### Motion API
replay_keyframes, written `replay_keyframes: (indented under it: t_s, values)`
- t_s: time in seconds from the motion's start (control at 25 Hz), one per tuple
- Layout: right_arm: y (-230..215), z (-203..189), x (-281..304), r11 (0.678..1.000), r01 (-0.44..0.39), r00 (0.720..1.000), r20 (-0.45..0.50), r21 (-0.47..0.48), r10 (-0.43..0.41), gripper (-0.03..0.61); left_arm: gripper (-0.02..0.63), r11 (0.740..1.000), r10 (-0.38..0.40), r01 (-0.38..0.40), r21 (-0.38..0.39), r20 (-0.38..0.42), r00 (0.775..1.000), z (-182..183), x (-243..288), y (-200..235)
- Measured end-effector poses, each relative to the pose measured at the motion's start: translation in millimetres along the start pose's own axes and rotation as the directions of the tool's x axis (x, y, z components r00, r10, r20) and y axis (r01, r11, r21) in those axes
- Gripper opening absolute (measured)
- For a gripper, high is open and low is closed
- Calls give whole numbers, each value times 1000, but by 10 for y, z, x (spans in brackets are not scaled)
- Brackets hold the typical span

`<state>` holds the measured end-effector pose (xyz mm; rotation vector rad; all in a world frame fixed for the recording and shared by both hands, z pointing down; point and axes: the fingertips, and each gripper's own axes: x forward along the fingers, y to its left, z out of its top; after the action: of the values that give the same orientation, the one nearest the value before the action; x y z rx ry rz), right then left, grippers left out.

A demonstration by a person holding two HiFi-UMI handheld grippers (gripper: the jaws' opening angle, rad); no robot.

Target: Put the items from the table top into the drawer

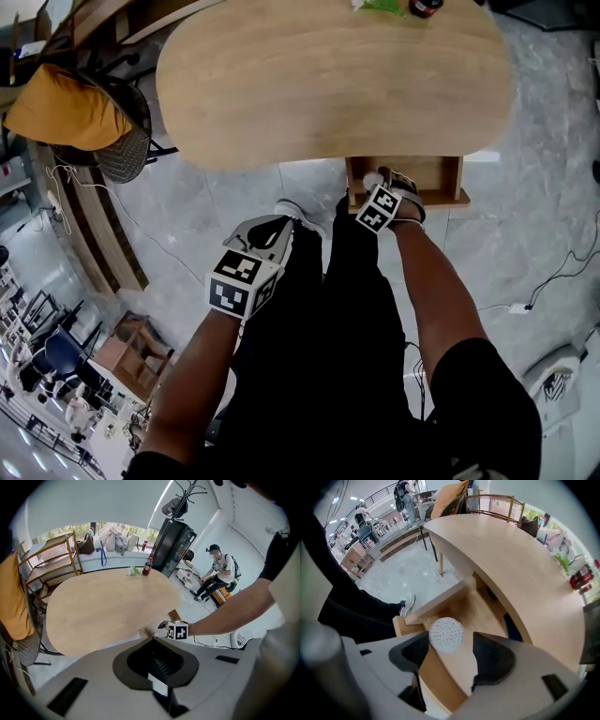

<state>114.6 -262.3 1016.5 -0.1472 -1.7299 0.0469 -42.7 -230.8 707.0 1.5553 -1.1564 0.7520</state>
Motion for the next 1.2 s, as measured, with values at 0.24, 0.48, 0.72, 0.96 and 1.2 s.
replay_keyframes:
  t_s: [0.24,0.48,0.72,0.96,1.2]
  values:
    - [53,-110,-455,999,-14,1000,8,39,14,268,5,1000,0,-2,30,60,998,222,-214,-184]
    - [21,-252,-1015,991,-17,1000,5,133,16,268,5,998,-2,-8,67,159,987,610,-564,-403]
    - [-5,12,-1806,945,-23,988,154,328,-30,85,5,985,-24,-13,173,211,977,770,-971,-595]
    - [65,395,-2699,848,-86,911,386,522,-145,5,5,971,-79,0,238,322,944,721,-1496,-837]
    - [503,917,-3793,734,-188,751,577,653,-321,3,5,955,-133,12,296,391,911,143,-2155,-934]
